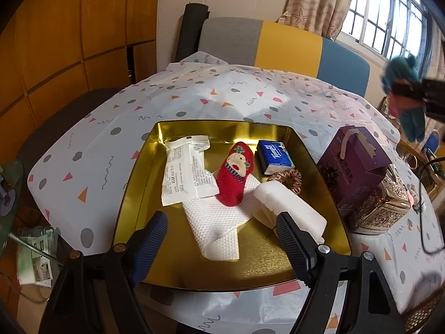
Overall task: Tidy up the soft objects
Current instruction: 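Lift the blue plush toy with the right gripper and carry it toward the gold tray, then lower the blue plush toy into the gold tray and open the right gripper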
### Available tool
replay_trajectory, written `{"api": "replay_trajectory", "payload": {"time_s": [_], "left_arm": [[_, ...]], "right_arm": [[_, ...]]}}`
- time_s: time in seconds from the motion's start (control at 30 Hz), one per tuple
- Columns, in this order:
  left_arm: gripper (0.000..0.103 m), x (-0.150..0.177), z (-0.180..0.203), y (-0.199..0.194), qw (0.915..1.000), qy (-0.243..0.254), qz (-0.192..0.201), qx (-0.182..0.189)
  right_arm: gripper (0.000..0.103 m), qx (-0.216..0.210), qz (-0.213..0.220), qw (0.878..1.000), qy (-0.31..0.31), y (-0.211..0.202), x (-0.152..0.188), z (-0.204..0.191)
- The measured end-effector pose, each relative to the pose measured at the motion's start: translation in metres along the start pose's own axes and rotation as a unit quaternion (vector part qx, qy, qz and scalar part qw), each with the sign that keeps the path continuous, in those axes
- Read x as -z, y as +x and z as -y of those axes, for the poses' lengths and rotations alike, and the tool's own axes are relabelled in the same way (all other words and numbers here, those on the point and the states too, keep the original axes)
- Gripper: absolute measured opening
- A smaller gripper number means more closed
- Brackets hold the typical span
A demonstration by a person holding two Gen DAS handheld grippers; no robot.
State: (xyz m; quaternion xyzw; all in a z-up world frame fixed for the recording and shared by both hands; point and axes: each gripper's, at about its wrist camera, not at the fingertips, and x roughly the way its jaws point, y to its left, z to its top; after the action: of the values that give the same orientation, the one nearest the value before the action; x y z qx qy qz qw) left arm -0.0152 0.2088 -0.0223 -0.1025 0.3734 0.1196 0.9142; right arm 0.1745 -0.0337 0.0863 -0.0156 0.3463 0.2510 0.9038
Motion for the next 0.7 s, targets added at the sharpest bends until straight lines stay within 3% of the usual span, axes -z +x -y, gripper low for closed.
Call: {"api": "replay_trajectory", "payload": {"time_s": [0.13, 0.27, 0.7], "left_arm": [[0.081, 0.001, -0.005, 0.0, 1.0, -0.004, 0.001, -0.003], [0.081, 0.001, -0.012, -0.001, 0.9999, -0.011, 0.003, -0.009], [0.081, 0.007, -0.032, 0.0, 0.999, -0.029, 0.001, -0.033]], "right_arm": [[0.027, -0.059, -0.027, 0.997, -0.051, 0.02, 0.01, -0.067], [0.027, -0.097, -0.056, 0.992, -0.066, 0.037, 0.029, -0.102], [0.027, -0.176, -0.15, 0.968, -0.1, 0.075, 0.1, -0.147]]}}
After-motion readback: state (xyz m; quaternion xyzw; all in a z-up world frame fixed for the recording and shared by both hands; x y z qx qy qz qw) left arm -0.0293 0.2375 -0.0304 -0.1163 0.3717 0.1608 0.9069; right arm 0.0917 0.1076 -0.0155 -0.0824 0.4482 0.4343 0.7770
